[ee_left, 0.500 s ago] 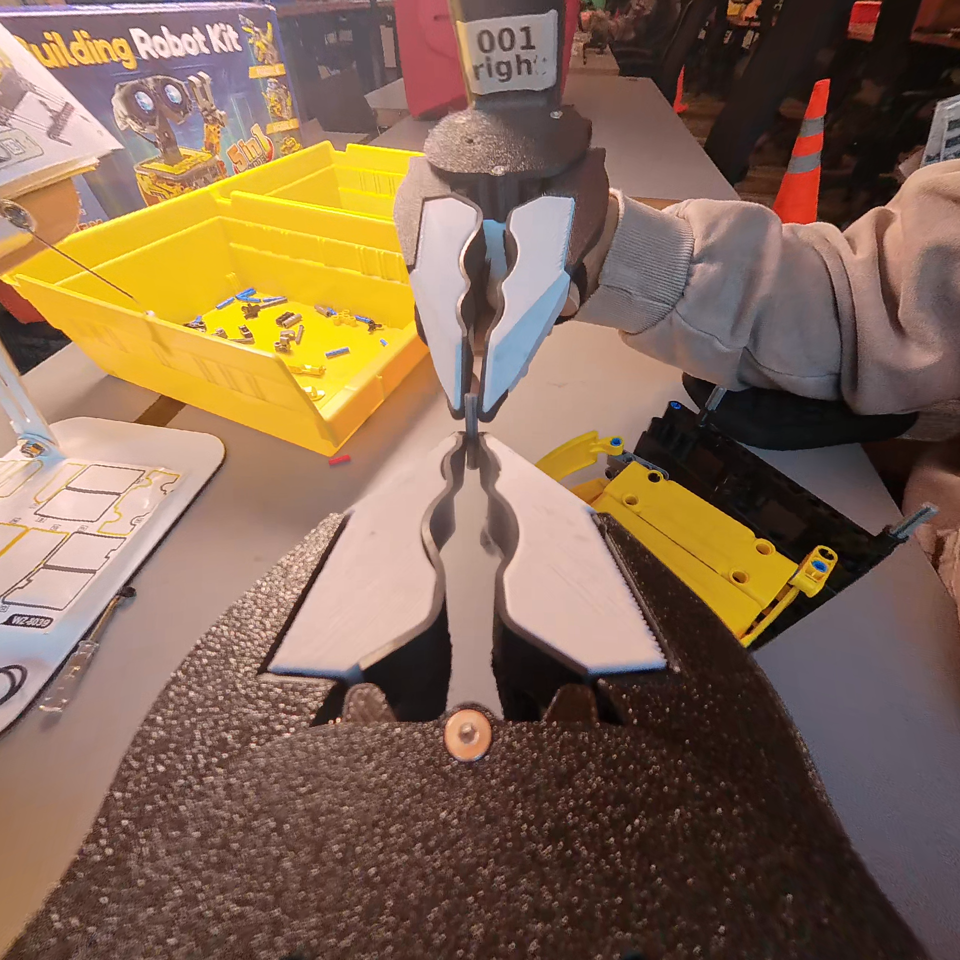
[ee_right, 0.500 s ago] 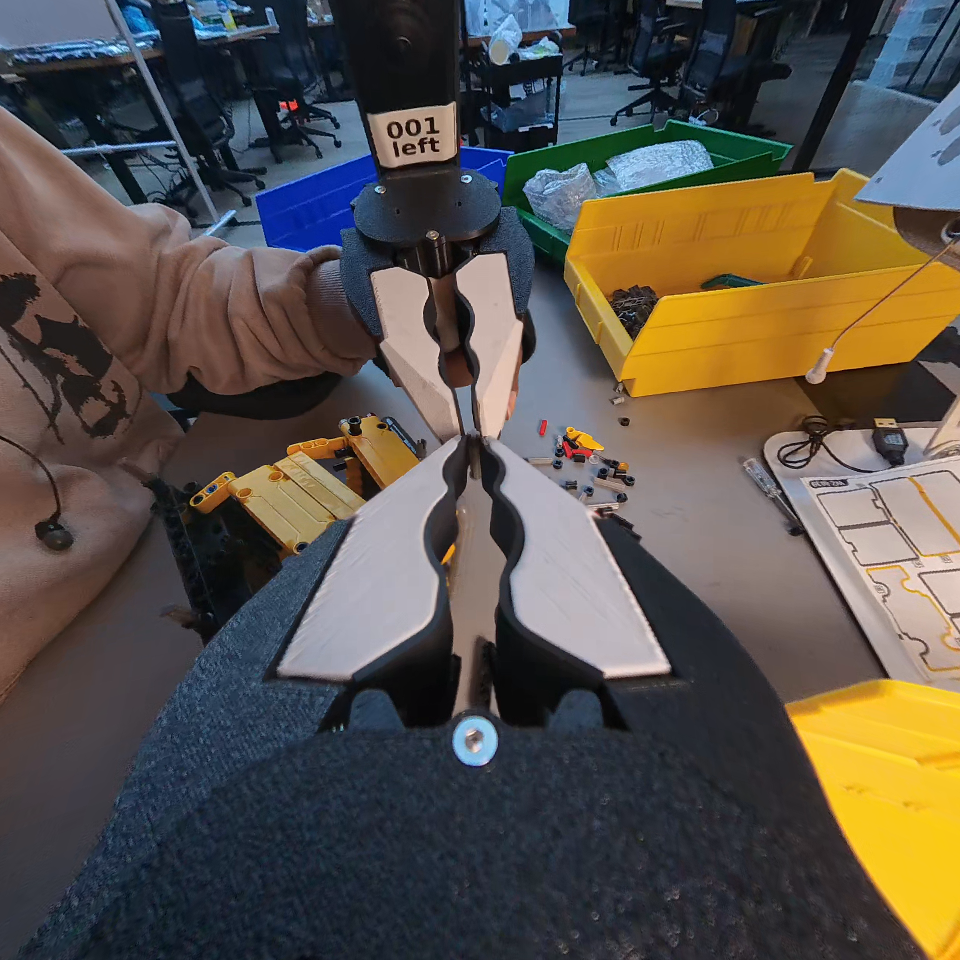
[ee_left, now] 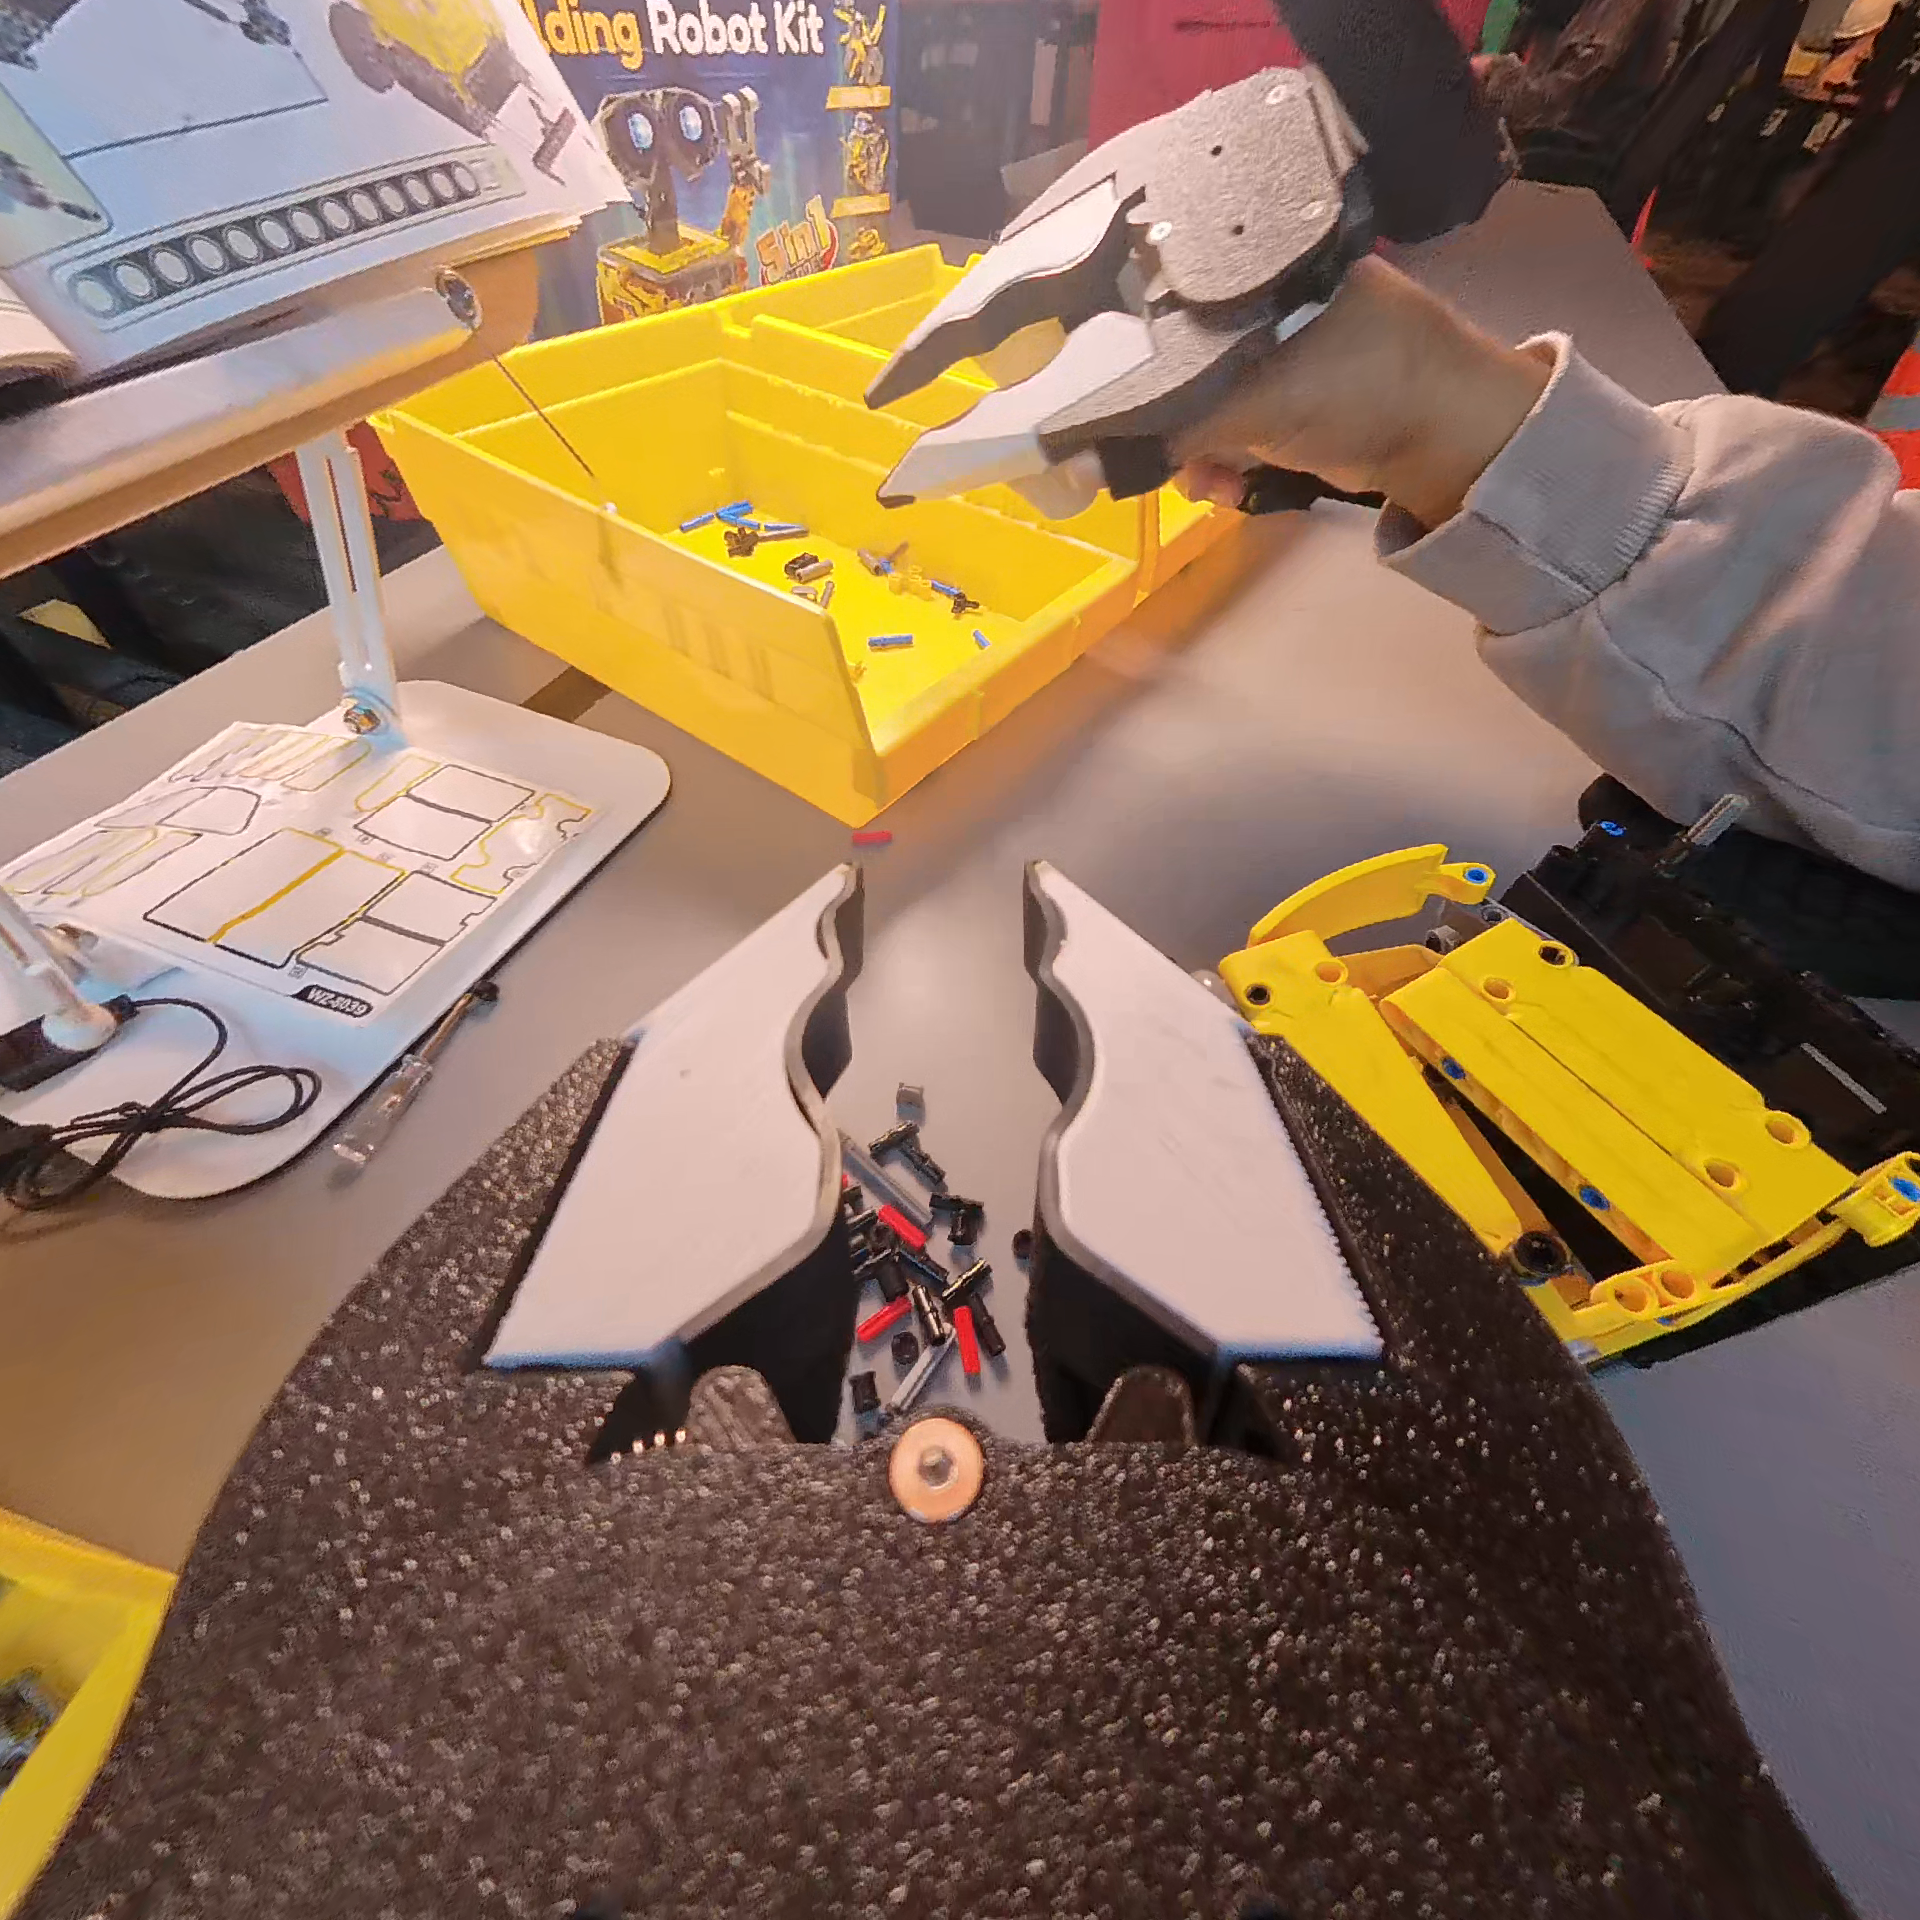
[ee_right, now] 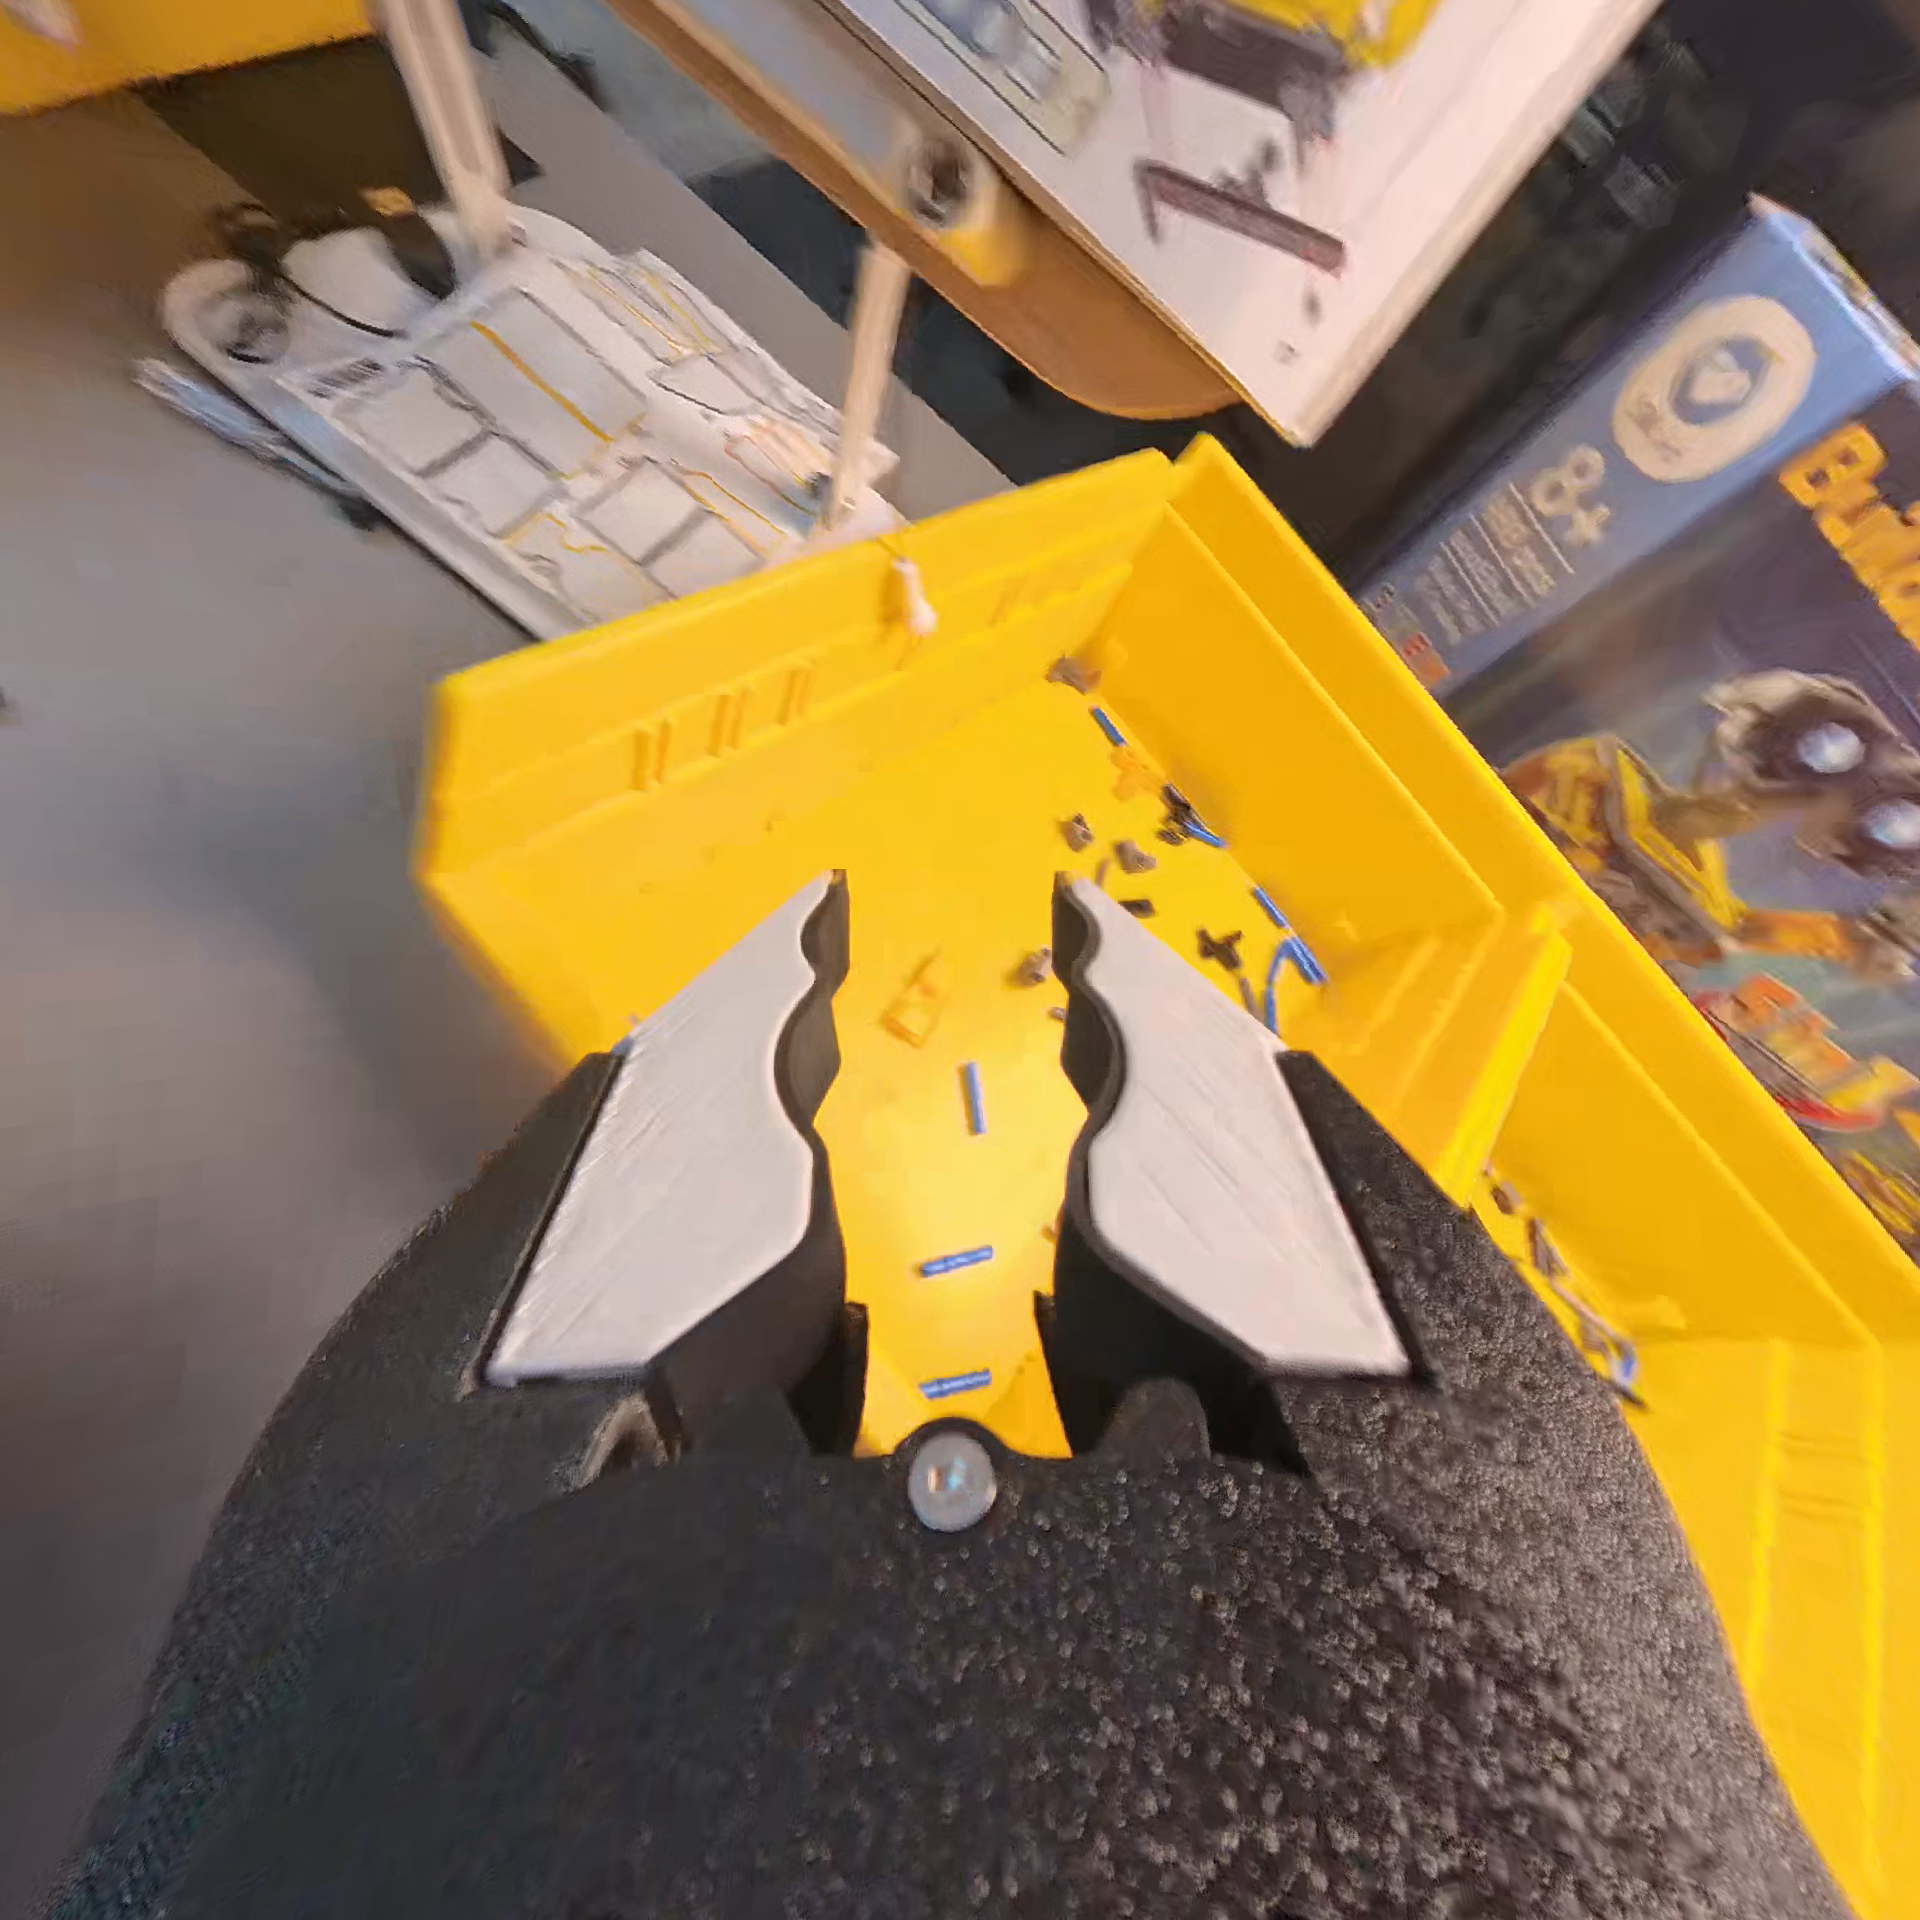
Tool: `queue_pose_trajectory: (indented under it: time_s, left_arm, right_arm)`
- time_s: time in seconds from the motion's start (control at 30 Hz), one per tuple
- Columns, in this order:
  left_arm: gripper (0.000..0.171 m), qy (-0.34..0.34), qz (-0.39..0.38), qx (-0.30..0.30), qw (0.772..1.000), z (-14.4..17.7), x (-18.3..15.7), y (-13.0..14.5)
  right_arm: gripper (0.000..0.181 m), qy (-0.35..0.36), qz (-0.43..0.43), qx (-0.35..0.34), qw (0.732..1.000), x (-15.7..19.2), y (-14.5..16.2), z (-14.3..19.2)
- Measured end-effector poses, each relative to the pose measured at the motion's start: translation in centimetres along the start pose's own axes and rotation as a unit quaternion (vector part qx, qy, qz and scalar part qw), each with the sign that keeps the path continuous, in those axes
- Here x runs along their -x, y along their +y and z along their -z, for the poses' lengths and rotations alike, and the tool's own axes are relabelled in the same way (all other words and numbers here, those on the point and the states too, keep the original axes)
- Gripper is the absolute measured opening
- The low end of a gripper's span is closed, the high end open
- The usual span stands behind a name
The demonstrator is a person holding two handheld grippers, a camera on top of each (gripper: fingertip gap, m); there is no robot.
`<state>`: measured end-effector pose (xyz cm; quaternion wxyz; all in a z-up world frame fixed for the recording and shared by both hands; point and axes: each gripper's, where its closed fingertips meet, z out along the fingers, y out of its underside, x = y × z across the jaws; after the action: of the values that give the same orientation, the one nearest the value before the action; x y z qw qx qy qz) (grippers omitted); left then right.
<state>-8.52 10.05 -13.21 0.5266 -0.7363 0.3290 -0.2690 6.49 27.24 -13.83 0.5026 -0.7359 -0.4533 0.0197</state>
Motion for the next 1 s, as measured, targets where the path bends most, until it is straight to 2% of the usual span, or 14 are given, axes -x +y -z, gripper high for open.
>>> queue_pose_trajectory:
  time_s: [0.07,0.1,0.17,0.23,0.33,0.4,0.43,0.5,0.57,0.67,0.77,0.87,0.93,1.0]
  left_arm:
    - [0.029,-0.002,0.007,-0.002,1.000,0.2,0.3,0.0]
    - [0.029,-0.002,0.011,-0.003,1.000,0.3,0.4,0.0]
    - [0.029,0.002,0.018,-0.005,1.000,0.3,0.4,0.0]
    - [0.029,0.005,0.021,-0.003,1.000,0.2,0.3,0.1]
    - [0.029,0.009,0.016,0.005,1.000,0.0,-0.1,0.3]
    - [0.029,0.011,0.008,0.011,1.000,-0.1,-0.3,0.4]
    - [0.029,0.013,0.005,0.013,1.000,-0.1,-0.5,0.4]
    - [0.029,0.022,0.004,0.017,1.000,-0.2,-0.9,0.5]
    - [0.029,0.037,0.004,0.022,0.999,-0.4,-1.5,0.5]
    - [0.031,0.061,-0.019,0.029,0.998,-0.7,-3.0,0.4]
    - [0.033,0.074,-0.053,0.026,0.996,-0.8,-4.4,-0.1]
    - [0.023,0.108,-0.082,0.030,0.990,-0.6,-6.2,-0.4]
    - [0.010,0.099,-0.109,0.042,0.988,-0.6,-6.4,-0.2]
    - [0.008,0.095,-0.125,0.043,0.987,-0.4,-6.6,-0.6]
  right_arm:
    - [0.034,-0.129,0.032,-0.029,0.991,4.5,-1.4,1.4]
    - [0.033,-0.226,0.056,-0.024,0.972,7.9,-1.1,2.6]
    - [0.030,-0.390,0.113,0.009,0.914,14.1,1.1,5.8]
    - [0.023,-0.460,0.157,0.058,0.872,17.8,3.7,7.0]
    - [0.023,-0.489,0.159,0.118,0.849,20.5,5.8,5.9]
    - [0.014,-0.494,0.165,0.142,0.842,21.1,7.0,5.4]
    - [0.006,-0.492,0.167,0.141,0.843,21.2,7.1,5.2]
    - [0.006,-0.497,0.164,0.131,0.842,21.1,6.7,5.5]
    - [0.006,-0.471,0.165,0.086,0.862,20.4,5.0,4.9]
    - [0.005,-0.443,0.144,-0.031,0.884,19.4,-0.2,5.6]
    - [0.006,-0.457,0.143,-0.116,0.870,19.8,-3.7,8.4]
    - [0.006,-0.452,0.156,-0.140,0.867,20.2,-5.0,9.7]
    - [0.006,-0.454,0.164,-0.149,0.863,20.5,-5.4,10.4]
    - [0.006,-0.451,0.169,-0.157,0.862,20.5,-5.8,10.8]
